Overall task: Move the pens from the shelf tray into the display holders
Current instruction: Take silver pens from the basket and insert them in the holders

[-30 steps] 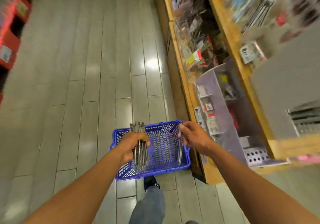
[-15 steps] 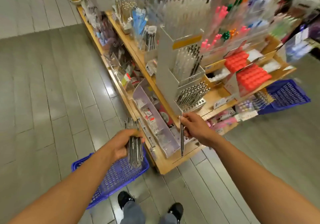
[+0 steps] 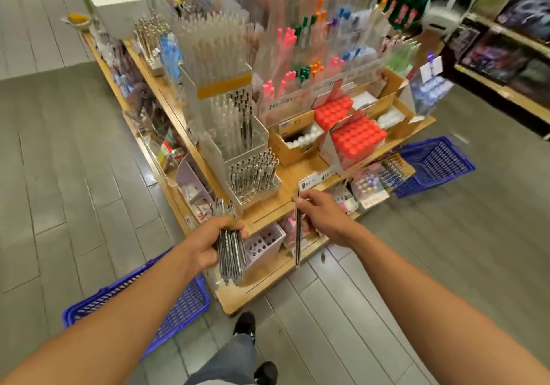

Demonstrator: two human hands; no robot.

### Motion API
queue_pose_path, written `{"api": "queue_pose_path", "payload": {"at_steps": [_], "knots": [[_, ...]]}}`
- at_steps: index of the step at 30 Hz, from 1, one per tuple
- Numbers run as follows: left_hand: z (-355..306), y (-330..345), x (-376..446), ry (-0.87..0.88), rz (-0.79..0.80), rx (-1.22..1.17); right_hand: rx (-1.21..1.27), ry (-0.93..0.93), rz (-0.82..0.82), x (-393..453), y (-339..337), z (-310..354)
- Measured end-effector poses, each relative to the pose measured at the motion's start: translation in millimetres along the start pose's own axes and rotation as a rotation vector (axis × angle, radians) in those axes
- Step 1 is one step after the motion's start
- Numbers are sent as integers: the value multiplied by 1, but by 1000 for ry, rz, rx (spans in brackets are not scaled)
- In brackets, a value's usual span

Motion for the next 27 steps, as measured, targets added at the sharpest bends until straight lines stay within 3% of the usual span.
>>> {"api": "queue_pose_path", "payload": {"at_steps": [7,16,22,27], "knots": [[-46,24,30,62,2,-108,16,-53,25,64,-10,29],[-81,10,49,89,-102,-139,-65,-285,-17,136,-3,74],[-87,5,50,109,-91,-286,-352,-465,68,167,9,93],[-93,5,53,146,-128,-397,-650,-648,297,186,23,101]]}}
Point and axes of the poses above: each hand's wrist, its own x-axis towards the middle knuckle, its own y-axis out of the palm, z = x × y, the point moved 8 cm from there along x, towards the middle knuckle, and after that the axes turned 4 degrees about -z, right-handed, at the moved point
